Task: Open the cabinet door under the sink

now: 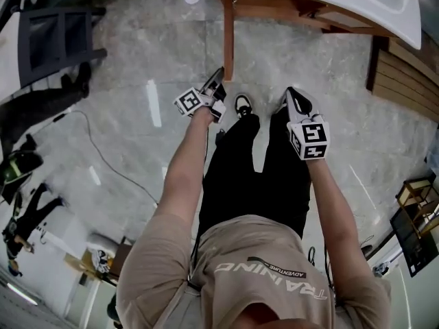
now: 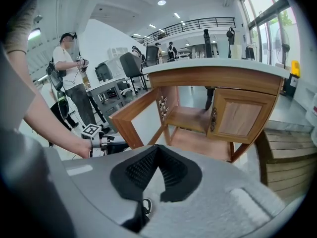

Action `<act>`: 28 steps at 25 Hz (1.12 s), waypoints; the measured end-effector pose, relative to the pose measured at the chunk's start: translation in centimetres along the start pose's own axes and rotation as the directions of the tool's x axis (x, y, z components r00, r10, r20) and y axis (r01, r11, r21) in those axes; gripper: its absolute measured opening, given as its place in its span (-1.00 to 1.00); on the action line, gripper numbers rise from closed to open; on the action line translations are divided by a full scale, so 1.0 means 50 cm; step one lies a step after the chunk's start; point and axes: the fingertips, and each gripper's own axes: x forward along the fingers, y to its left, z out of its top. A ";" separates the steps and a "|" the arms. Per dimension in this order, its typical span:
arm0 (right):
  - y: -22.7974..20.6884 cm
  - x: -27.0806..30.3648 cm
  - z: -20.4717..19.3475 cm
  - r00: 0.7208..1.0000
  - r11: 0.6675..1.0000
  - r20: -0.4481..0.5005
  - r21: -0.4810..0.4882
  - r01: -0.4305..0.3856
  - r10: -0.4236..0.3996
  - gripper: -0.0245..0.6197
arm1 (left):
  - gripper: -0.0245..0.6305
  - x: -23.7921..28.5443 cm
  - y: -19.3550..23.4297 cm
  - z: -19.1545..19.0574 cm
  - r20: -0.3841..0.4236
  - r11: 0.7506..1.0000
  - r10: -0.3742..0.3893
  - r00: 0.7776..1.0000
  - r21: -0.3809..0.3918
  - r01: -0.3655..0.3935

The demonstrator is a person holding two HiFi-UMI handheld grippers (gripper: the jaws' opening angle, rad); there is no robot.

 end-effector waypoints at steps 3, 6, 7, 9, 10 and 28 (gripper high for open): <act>-0.012 -0.043 0.004 1.000 1.000 -0.013 0.009 -0.003 0.003 -0.92 | -0.66 -0.020 0.035 0.015 0.008 0.953 0.177 0.984 0.249 -0.174; -0.020 -0.081 0.006 1.000 1.000 -0.020 0.007 0.004 -0.003 -0.92 | -0.91 -0.044 0.033 -0.002 0.024 0.925 0.253 0.967 0.288 -0.250; -0.022 -0.092 0.007 1.000 1.000 -0.019 0.008 0.005 -0.005 -0.92 | -0.90 -0.053 0.032 -0.011 0.023 0.920 0.272 0.962 0.286 -0.267; -0.031 -0.110 0.007 1.000 1.000 -0.017 0.023 0.010 -0.009 -0.92 | -0.89 -0.067 0.031 -0.032 0.018 0.916 0.302 0.953 0.273 -0.295; -0.038 -0.118 0.004 1.000 0.999 -0.016 0.037 0.014 -0.014 -0.92 | -0.89 -0.070 0.030 -0.045 0.014 0.915 0.313 0.950 0.263 -0.306; -0.123 -0.285 0.053 0.997 0.977 0.051 0.206 0.051 -0.062 -0.92 | -0.88 -0.002 -0.314 -0.367 -0.379 0.789 0.244 0.892 0.613 0.045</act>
